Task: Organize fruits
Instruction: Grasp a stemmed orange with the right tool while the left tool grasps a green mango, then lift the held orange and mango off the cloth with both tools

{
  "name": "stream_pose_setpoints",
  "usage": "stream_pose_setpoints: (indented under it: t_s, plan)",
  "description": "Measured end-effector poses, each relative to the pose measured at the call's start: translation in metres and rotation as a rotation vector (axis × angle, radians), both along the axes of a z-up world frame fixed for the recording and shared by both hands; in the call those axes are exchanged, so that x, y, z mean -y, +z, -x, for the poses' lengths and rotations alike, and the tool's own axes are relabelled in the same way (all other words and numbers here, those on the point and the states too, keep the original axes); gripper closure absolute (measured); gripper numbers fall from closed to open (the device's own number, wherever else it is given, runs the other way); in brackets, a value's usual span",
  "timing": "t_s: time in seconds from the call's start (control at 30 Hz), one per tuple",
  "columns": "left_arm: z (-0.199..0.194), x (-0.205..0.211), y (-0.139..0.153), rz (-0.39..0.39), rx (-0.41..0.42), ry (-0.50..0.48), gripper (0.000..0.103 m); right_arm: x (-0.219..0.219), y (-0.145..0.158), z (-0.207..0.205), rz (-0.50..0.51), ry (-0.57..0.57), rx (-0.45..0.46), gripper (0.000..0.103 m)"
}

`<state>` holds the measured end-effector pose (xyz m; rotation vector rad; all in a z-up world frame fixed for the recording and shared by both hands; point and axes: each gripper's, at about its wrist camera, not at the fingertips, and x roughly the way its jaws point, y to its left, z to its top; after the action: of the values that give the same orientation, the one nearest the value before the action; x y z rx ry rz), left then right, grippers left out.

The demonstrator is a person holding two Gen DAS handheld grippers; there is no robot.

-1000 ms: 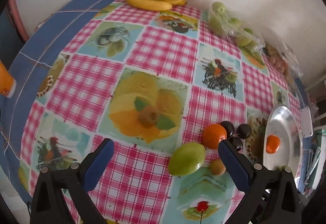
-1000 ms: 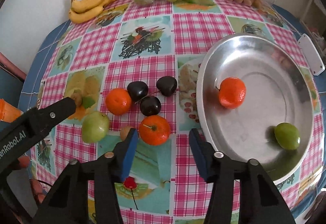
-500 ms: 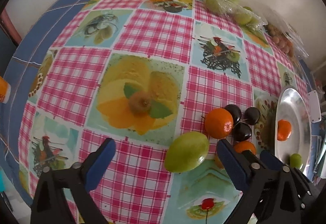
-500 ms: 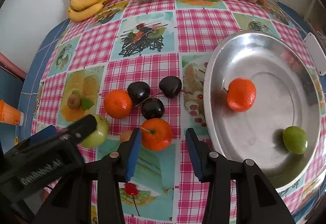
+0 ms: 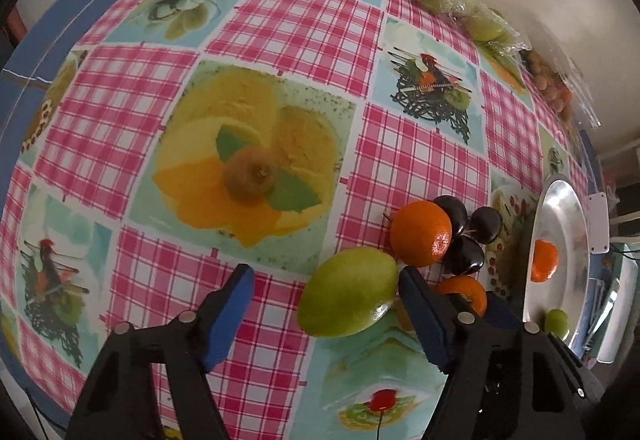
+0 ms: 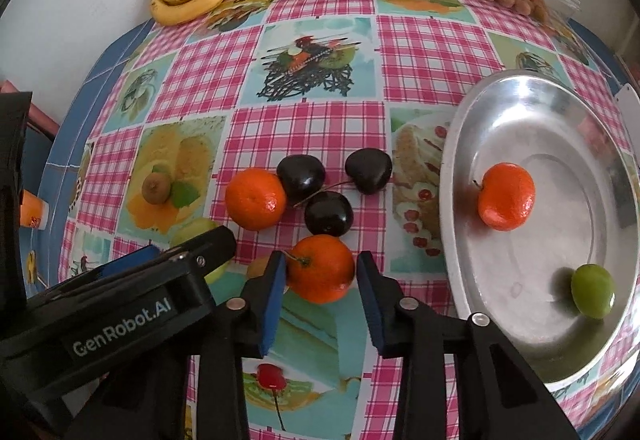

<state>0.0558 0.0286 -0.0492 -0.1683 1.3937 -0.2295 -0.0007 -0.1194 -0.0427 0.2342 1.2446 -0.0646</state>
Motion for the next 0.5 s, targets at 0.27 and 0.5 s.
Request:
stream_pose_setpoints:
  t_s: [0.27, 0.5]
  plan:
    - [-0.0007, 0.0068, 0.0001, 0.072, 0.002, -0.022, 0.053, 0.0036, 0.0001, -0.0007, -0.015, -0.014, 0.0, 0.066]
    - [-0.0007, -0.0005, 0.0054, 0.075, 0.018, -0.012, 0.057, 0.0077, 0.0049, 0.003, -0.041, -0.027, 0.012, 0.066]
